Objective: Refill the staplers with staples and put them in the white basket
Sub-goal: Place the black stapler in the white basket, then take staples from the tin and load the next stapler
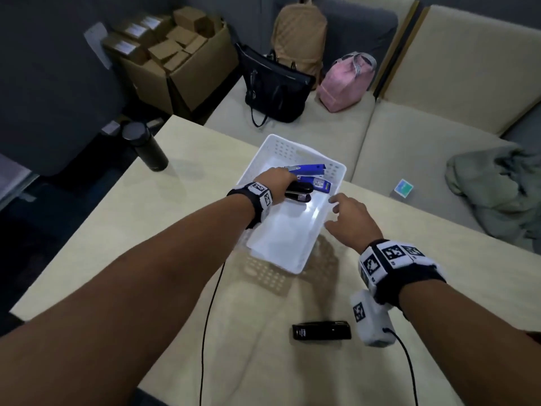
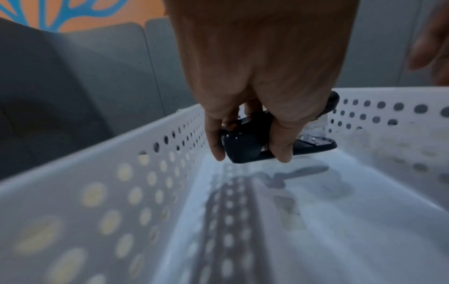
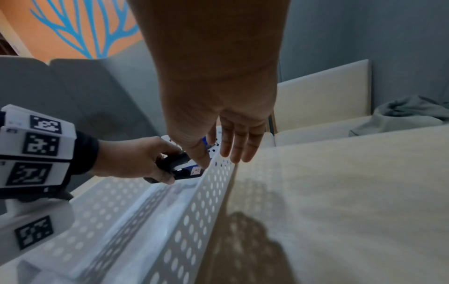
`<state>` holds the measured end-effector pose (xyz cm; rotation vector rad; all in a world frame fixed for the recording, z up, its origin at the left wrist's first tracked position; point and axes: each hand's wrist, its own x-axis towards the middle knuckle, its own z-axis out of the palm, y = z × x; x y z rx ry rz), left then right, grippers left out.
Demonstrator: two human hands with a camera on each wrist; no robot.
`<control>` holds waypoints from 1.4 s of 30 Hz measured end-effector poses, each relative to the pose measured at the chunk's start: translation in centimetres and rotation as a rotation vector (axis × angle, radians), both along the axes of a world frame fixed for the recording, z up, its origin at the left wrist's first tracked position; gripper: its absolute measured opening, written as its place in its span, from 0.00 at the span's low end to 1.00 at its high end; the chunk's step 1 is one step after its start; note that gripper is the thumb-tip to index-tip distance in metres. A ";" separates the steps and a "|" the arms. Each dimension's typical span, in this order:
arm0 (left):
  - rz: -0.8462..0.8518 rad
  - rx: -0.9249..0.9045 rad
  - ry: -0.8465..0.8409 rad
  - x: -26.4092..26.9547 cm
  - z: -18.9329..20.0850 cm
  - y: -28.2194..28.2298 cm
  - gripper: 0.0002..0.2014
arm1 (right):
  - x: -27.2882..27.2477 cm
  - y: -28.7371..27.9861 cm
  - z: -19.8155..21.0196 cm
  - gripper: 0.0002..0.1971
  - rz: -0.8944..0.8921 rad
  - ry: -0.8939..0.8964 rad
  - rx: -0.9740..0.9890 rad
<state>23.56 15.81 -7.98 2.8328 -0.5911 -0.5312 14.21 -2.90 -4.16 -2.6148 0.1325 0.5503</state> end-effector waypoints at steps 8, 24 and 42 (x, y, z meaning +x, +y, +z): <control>-0.147 0.170 -0.122 1.3 -1.5 -3.2 0.11 | -3.7 -1.9 -2.8 0.18 -0.115 0.083 0.020; -0.509 -0.116 0.006 -20.4 2.8 -11.4 0.16 | -19.2 -6.1 -5.4 0.13 0.344 0.251 -0.061; -0.335 -0.132 0.110 -34.1 1.7 -18.9 0.08 | -31.6 -18.0 -4.8 0.07 0.032 0.011 -0.151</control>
